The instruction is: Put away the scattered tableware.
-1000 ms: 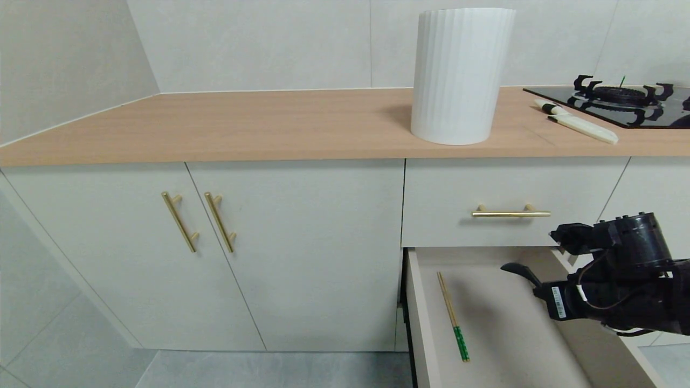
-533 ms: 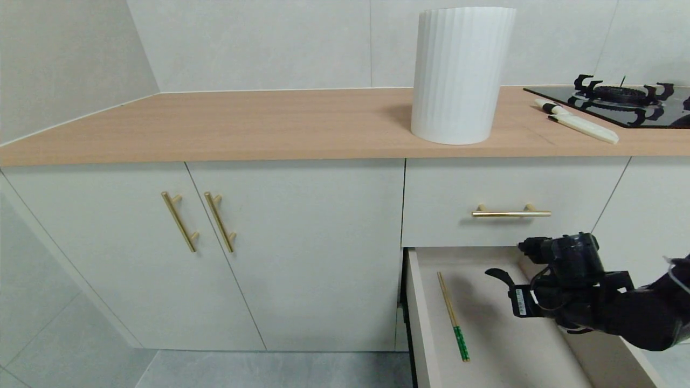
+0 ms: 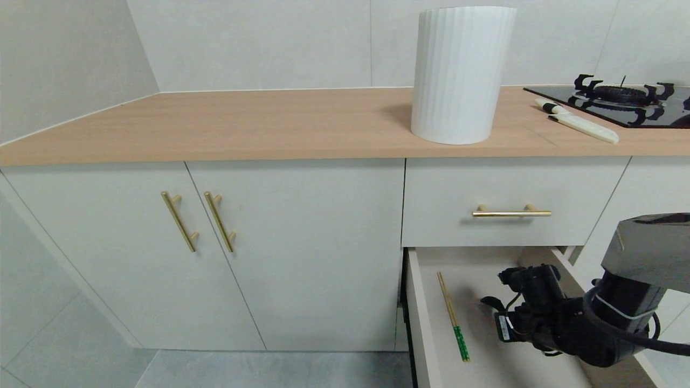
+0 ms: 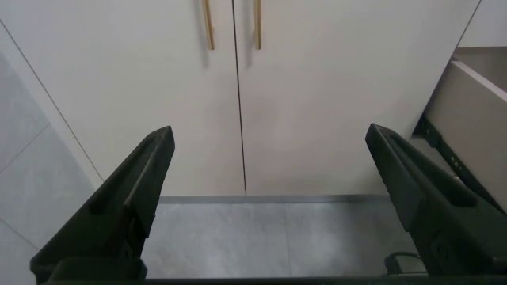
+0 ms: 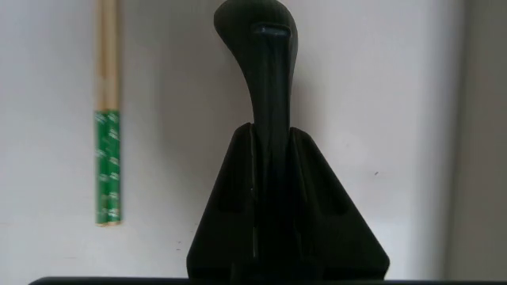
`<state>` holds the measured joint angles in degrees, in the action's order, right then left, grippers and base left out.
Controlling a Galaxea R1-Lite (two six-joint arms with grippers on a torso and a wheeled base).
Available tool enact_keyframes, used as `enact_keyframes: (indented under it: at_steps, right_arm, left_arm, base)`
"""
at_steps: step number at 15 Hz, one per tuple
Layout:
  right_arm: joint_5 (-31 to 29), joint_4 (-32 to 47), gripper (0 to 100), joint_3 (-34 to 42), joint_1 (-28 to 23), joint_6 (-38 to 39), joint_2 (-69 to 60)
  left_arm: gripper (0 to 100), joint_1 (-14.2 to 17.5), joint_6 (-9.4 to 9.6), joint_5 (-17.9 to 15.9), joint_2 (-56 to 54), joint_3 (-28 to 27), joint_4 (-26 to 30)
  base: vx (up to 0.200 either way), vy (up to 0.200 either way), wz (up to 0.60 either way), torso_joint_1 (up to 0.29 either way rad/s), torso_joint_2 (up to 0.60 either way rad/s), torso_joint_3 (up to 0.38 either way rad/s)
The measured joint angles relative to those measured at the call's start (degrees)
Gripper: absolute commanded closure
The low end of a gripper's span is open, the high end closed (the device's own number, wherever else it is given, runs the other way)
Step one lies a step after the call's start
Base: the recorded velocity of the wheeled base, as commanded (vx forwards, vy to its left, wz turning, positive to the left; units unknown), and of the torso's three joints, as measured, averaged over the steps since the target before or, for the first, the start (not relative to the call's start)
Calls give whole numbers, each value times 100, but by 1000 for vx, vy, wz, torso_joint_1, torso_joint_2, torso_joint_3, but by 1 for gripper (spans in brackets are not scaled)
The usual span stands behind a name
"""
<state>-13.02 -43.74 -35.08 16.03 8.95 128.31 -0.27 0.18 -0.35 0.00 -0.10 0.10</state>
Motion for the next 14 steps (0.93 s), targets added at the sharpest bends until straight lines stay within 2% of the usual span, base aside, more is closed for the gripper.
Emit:
enact_keyframes:
  at_steps: [11,12,14]
  right_arm:
    - [-50,-2,100,-17,4,2,182]
    - [-50,-2,0,-17,4,0,182]
    - [-50,1,0,-13,4,2,182]
  left_arm:
    - [0,0,-2,2,0,0,0]
    - [0,0,0,2,0,0,0]
    - [0,0,0,0,0,0,0]
  base:
    - [0,0,0,0,0,0]
    - [0,0,0,0,0,0]
    - [0,0,0,0,0,0]
